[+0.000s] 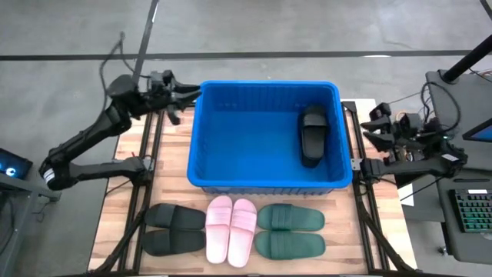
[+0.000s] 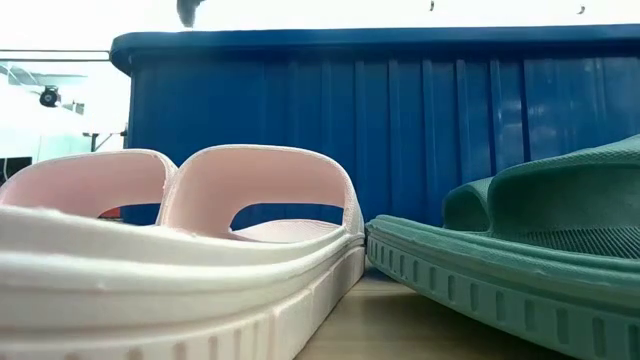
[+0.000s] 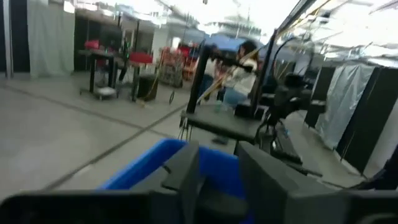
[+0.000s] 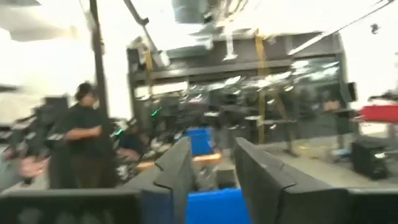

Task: Pick and place slides into bin
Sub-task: Put the green slide into the blue bin

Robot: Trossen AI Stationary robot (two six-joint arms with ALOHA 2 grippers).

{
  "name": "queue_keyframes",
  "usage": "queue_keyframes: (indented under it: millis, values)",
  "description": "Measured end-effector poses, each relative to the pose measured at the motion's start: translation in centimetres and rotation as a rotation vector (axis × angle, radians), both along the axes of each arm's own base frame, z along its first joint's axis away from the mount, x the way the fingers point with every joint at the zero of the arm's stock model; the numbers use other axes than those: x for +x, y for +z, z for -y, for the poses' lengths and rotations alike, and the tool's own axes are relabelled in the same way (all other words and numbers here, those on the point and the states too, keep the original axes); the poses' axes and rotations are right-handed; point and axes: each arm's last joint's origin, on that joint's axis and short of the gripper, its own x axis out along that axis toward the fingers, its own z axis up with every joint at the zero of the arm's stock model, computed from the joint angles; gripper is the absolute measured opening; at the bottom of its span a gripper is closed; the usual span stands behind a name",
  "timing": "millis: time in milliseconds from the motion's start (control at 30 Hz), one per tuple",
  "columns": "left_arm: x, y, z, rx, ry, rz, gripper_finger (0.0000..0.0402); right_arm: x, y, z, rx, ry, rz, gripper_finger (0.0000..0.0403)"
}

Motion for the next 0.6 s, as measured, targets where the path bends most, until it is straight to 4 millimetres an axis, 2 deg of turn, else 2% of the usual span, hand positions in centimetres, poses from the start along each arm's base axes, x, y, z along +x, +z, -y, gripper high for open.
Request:
queue_keyframes:
  millis: [100,233,400,600]
  values:
    - [0.4,0.2,-0.3,0.005,-0.003,0.005,0.0123,1.5,-0.1,-0.2,0.04,0.073,-0.088,0.0149]
    - [0.6,0.5,-0.5,0.021,-0.003,0.027,0.0136,3.2,0.2,-0.4,0.089,0.183,-0.162,0.0169]
    - [0.5,1.1,-0.3,0.043,-0.003,0.055,0.0137,4.5,0.9,-0.5,0.292,0.243,-0.234,0.0168]
    - [0.3,1.0,-0.2,0.042,-0.003,0.054,0.0137,5.4,1.8,-0.8,0.424,0.366,-0.281,0.0159]
